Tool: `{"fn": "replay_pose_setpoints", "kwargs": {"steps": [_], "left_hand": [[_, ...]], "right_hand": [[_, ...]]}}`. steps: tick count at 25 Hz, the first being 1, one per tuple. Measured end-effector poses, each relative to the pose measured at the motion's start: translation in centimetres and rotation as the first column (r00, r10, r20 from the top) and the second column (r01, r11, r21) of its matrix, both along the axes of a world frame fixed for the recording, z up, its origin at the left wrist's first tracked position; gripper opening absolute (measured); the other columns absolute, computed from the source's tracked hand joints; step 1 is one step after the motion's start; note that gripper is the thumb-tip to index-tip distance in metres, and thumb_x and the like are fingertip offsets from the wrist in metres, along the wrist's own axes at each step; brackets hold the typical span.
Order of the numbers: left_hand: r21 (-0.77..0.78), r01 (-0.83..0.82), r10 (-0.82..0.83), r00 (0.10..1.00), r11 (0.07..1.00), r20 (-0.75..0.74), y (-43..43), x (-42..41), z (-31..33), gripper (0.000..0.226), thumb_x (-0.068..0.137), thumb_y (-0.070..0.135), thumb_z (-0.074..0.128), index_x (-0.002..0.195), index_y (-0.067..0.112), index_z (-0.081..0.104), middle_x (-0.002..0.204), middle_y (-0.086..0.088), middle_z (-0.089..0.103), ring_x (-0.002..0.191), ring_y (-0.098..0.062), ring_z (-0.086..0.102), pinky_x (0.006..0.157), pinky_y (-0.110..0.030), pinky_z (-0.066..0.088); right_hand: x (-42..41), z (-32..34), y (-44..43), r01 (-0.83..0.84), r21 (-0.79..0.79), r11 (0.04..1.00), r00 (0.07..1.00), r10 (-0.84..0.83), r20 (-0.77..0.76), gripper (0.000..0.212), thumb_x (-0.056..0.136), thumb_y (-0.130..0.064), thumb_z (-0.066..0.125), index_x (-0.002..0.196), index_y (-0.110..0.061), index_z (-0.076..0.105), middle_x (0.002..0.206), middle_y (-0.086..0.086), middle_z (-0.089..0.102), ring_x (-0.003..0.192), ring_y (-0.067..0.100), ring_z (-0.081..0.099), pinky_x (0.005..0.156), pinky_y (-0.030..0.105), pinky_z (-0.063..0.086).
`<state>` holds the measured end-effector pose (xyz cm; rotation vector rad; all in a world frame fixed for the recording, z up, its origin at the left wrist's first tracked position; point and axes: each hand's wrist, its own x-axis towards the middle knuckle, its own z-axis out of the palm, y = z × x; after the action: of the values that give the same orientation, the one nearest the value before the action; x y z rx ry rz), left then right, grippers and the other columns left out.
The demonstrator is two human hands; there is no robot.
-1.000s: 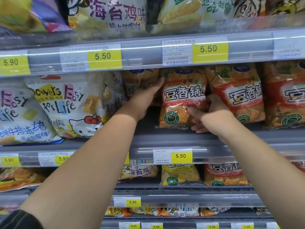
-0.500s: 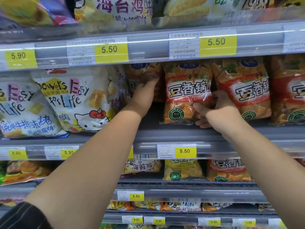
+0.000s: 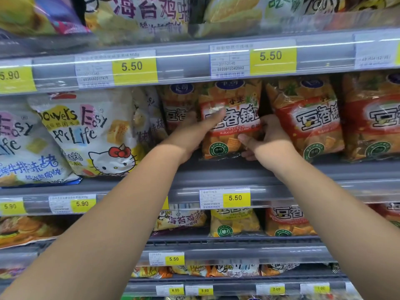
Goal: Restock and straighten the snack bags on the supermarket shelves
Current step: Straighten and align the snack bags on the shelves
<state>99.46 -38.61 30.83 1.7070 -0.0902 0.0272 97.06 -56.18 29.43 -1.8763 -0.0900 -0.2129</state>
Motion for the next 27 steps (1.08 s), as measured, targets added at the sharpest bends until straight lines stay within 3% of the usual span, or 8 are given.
{"fn": "replay_pose_setpoints", "kwargs": {"steps": [4, 9, 12, 15, 19, 22, 24, 27], "left_hand": [[0.069, -0.124, 0.115, 0.987, 0.99, 0.113, -0.7, 0.0, -1.3, 0.066, 0.074, 0.028, 0.084, 0.123, 0.023, 0.041, 0.103, 0.014, 0.062, 0.095, -0.003, 0.061, 0.079, -0.015, 0.046], [-0.007, -0.139, 0.138, 0.981, 0.99, 0.139, -0.3, 1.3, -1.5, 0.063, 0.076, 0.015, 0.083, 0.124, 0.017, 0.042, 0.105, 0.011, 0.064, 0.101, -0.007, 0.062, 0.086, -0.021, 0.047], [0.001, -0.105, 0.104, 0.984, 0.994, 0.144, -0.5, 1.9, -1.5, 0.069, 0.075, 0.013, 0.082, 0.132, 0.01, 0.043, 0.116, 0.002, 0.066, 0.104, -0.007, 0.063, 0.082, -0.016, 0.049], [0.024, -0.056, 0.052, 0.989, 0.998, 0.14, -0.7, 2.5, -1.5, 0.065, 0.077, 0.012, 0.081, 0.132, 0.009, 0.047, 0.118, 0.0, 0.068, 0.103, -0.006, 0.064, 0.083, -0.015, 0.051], [0.063, -0.019, 0.009, 0.989, 0.998, 0.146, -1.3, 3.0, -1.1, 0.068, 0.072, 0.017, 0.086, 0.13, 0.011, 0.05, 0.116, 0.001, 0.069, 0.108, -0.012, 0.065, 0.1, -0.03, 0.047], [0.085, -0.028, 0.013, 0.985, 0.996, 0.172, -1.7, 3.4, -0.9, 0.088, 0.061, 0.03, 0.09, 0.135, 0.013, 0.045, 0.119, 0.001, 0.069, 0.111, -0.013, 0.064, 0.104, -0.035, 0.046], [0.09, -0.028, 0.011, 0.983, 0.996, 0.185, -1.9, 3.5, -0.9, 0.079, 0.069, 0.022, 0.087, 0.134, 0.013, 0.045, 0.121, 0.0, 0.067, 0.113, -0.014, 0.063, 0.106, -0.036, 0.045], [0.114, 0.008, -0.031, 0.978, 0.993, 0.204, -1.8, 3.7, -0.9, 0.055, 0.078, 0.008, 0.079, 0.124, 0.02, 0.052, 0.12, -0.001, 0.067, 0.112, -0.015, 0.063, 0.107, -0.036, 0.044]], "right_hand": [[-0.9, 0.8, 0.2, -0.021, -0.135, 0.991, 1.0, 0.021, -0.002, 0.051, 0.083, -0.03, 0.071, 0.126, -0.028, 0.044, 0.115, 0.005, 0.062, 0.081, 0.028, 0.069, 0.076, 0.046, 0.059], [-5.0, 2.0, -5.0, 0.565, -0.367, 0.739, 0.766, -0.303, 0.568, 0.026, 0.085, -0.029, 0.065, 0.103, -0.01, 0.063, 0.092, 0.008, 0.06, 0.09, 0.033, 0.057, 0.074, 0.033, 0.041], [-3.6, 1.5, -7.8, 0.497, -0.707, 0.503, 0.854, -0.428, 0.297, 0.061, 0.084, -0.05, 0.062, 0.119, -0.002, 0.053, 0.132, 0.03, 0.044, 0.122, 0.045, 0.037, 0.098, 0.049, 0.034], [-2.4, 0.1, -8.1, 0.362, -0.535, 0.763, 0.932, -0.295, 0.211, 0.076, 0.079, -0.037, 0.073, 0.142, -0.027, 0.031, 0.156, 0.014, 0.015, 0.136, 0.042, 0.023, 0.106, 0.052, 0.031], [-1.4, 0.4, -10.1, 0.275, -0.332, 0.902, 0.96, -0.237, 0.152, 0.085, 0.074, -0.034, 0.078, 0.136, -0.043, 0.021, 0.136, 0.011, 0.047, 0.125, 0.038, 0.038, 0.102, 0.047, 0.039], [-0.4, 1.0, -10.3, 0.288, -0.282, 0.915, 0.956, -0.256, 0.145, 0.097, 0.066, -0.034, 0.086, 0.139, -0.039, 0.021, 0.134, 0.011, 0.045, 0.125, 0.036, 0.041, 0.104, 0.043, 0.039], [-0.1, 0.8, -9.2, 0.343, -0.249, 0.906, 0.935, -0.303, 0.184, 0.101, 0.065, -0.027, 0.088, 0.143, -0.03, 0.024, 0.141, 0.013, 0.033, 0.126, 0.033, 0.041, 0.1, 0.031, 0.035], [0.2, 0.0, -8.1, 0.433, -0.242, 0.868, 0.889, -0.367, 0.274, 0.105, 0.065, -0.029, 0.088, 0.146, -0.026, 0.022, 0.14, 0.016, 0.028, 0.125, 0.038, 0.041, 0.099, 0.038, 0.037]]}}
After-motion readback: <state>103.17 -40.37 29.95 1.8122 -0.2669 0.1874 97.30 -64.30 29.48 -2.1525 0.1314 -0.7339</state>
